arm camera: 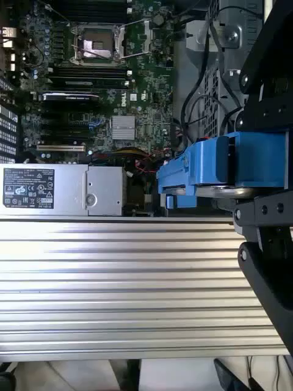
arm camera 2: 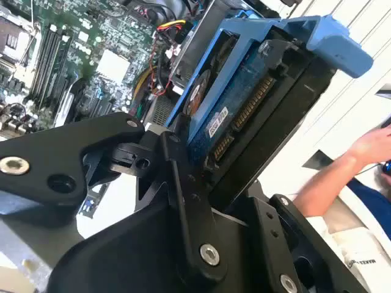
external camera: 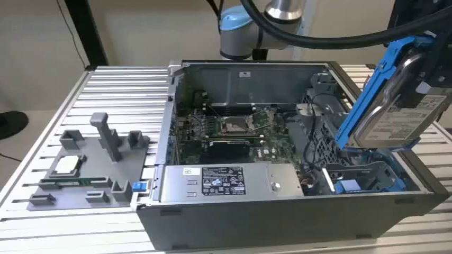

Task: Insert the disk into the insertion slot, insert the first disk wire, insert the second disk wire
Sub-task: 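Insert the disk into the insertion slot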

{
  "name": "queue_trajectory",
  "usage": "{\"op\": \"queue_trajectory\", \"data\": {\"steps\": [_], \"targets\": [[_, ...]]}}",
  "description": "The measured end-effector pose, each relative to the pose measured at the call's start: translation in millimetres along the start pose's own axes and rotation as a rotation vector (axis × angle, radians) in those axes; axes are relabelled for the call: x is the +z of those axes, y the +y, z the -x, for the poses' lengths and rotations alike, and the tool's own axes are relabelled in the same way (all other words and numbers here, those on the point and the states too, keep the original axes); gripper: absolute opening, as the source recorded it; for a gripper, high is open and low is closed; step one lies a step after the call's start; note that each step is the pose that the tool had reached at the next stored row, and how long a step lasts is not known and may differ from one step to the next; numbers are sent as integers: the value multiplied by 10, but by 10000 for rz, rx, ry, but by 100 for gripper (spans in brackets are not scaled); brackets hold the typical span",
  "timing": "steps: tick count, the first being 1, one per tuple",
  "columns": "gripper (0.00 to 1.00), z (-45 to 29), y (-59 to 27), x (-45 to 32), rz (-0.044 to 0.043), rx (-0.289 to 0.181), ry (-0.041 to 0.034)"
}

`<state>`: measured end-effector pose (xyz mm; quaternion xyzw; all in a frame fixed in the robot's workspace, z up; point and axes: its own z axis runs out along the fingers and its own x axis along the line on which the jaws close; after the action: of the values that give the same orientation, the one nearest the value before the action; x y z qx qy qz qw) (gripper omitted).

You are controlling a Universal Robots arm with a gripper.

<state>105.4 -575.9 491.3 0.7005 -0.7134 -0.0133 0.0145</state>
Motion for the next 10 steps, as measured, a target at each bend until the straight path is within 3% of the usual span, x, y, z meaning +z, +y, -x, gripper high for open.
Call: {"op": "queue_trajectory", "data": {"steps": [10], "targets": [[0, 0, 0, 0, 0, 0, -1]]}}
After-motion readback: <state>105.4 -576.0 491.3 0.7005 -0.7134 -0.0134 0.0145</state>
